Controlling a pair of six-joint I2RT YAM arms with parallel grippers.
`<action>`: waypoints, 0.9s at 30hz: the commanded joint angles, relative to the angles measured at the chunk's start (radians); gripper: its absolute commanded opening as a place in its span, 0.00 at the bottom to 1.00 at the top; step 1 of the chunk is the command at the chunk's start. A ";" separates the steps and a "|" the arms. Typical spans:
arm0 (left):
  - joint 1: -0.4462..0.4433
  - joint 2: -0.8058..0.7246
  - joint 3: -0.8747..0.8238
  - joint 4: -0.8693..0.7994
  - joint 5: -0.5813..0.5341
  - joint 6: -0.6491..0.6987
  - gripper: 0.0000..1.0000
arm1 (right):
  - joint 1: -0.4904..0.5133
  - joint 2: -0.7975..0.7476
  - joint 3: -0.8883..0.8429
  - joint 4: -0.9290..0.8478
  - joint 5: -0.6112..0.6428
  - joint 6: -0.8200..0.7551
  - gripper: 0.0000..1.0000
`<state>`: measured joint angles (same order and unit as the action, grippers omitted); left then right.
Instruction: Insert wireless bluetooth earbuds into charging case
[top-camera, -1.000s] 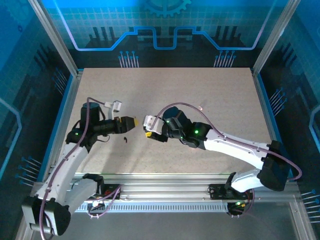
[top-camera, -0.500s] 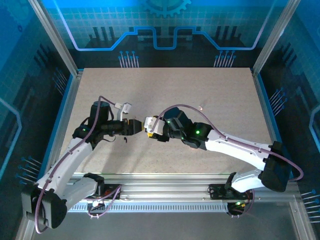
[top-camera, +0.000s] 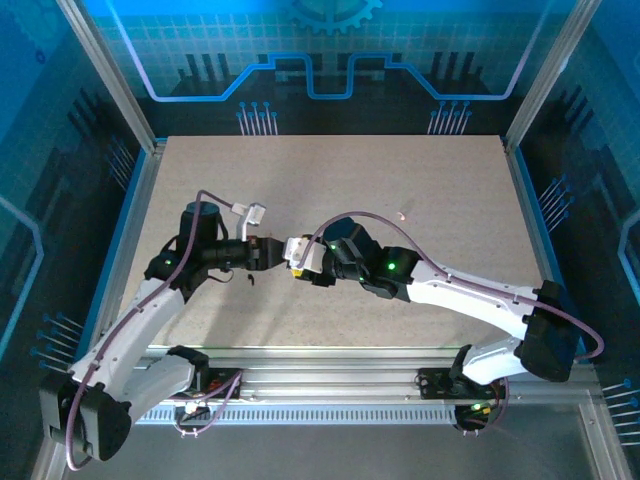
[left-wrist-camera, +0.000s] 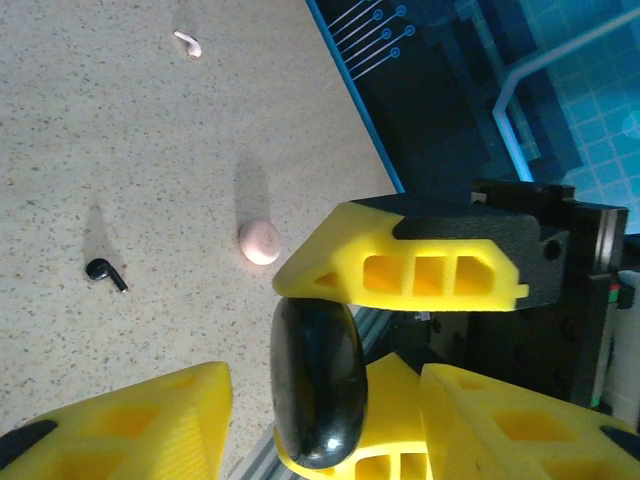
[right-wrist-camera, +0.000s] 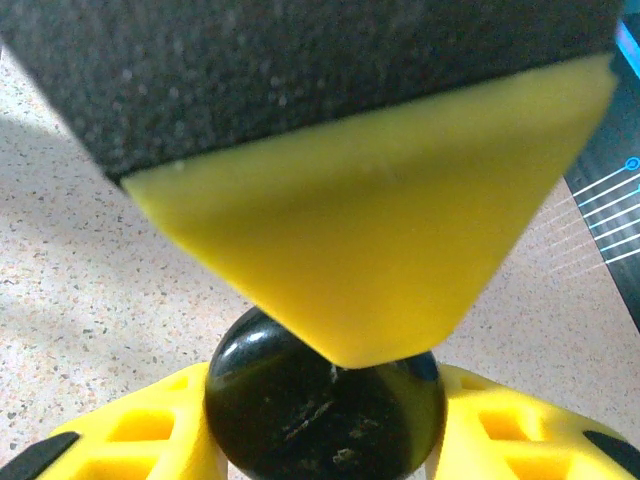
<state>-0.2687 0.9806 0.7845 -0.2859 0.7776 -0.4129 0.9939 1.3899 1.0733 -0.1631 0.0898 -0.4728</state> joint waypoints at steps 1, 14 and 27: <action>-0.010 -0.002 0.031 0.024 0.049 -0.006 0.51 | 0.009 -0.002 0.035 0.028 0.001 -0.004 0.41; -0.026 0.027 0.036 -0.036 0.028 0.043 0.47 | 0.009 0.004 0.059 0.028 0.005 0.014 0.41; -0.044 0.034 0.046 -0.031 0.027 0.060 0.24 | 0.014 0.012 0.066 0.025 0.005 0.014 0.41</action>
<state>-0.3008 1.0138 0.8017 -0.3088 0.7898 -0.3752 0.9939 1.3945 1.1065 -0.1593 0.0982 -0.4686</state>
